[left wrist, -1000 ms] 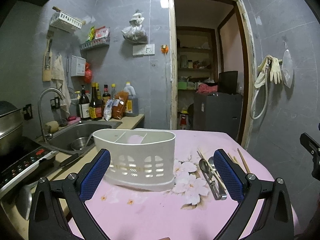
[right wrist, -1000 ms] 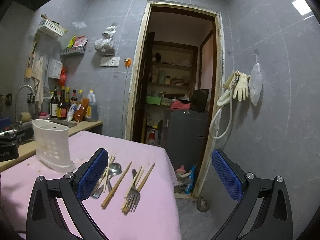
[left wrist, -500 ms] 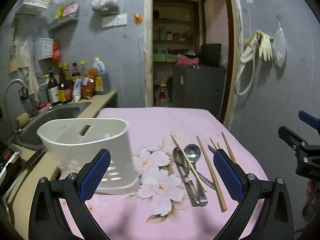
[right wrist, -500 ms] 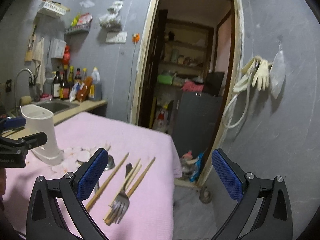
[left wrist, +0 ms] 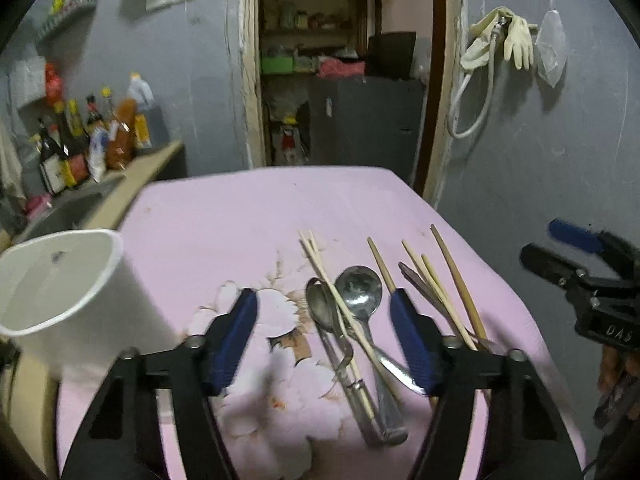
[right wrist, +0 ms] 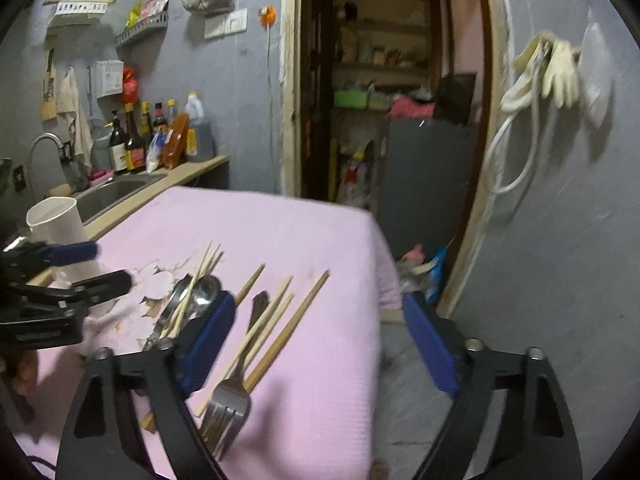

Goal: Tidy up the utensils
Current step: 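Move the left tool toward the utensil pile while the right tool approaches the chopsticks, then close the left tool on a wooden chopstick while the right tool grasps another chopstick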

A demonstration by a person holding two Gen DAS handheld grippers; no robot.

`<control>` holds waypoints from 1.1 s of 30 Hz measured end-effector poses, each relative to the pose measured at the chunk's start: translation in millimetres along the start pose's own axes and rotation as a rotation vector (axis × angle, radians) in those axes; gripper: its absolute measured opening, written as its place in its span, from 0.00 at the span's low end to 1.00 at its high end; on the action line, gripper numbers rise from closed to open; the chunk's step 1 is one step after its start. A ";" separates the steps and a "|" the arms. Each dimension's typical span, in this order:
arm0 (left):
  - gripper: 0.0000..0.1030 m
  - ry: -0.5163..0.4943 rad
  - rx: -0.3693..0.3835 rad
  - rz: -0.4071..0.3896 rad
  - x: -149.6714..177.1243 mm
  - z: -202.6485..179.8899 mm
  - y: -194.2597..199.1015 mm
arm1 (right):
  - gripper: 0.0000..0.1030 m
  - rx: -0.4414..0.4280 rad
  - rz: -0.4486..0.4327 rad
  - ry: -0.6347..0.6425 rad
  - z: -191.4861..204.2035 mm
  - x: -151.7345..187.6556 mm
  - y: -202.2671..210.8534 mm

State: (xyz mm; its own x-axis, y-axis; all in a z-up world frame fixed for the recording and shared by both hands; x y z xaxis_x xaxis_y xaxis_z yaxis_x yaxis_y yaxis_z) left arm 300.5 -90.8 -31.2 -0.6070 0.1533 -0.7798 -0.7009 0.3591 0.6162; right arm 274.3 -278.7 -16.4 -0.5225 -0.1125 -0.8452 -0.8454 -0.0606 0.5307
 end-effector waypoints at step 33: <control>0.00 0.288 0.157 0.212 -34.0 61.0 -79.0 | 0.17 -0.083 0.342 -0.210 1.3 1.8 -106.2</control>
State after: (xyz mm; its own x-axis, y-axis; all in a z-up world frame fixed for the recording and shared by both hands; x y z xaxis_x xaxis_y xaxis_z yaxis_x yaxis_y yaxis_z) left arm 399.4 -68.2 -60.1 -0.8279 -0.0172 -0.5606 -0.4965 0.4874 0.7183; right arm 363.0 -271.2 -74.4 -0.7903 0.0644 -0.6093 -0.6118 -0.1361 0.7792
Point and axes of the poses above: each gripper's, at about its wrist camera, not at the fingertips, and y roughly against the way its jaws point, z to its left, x to its underside, the point moved 4 cm from there along -y, roughly the way its jaws point, and after that the axes turned 7 degrees about x, right-handed, at the moved point
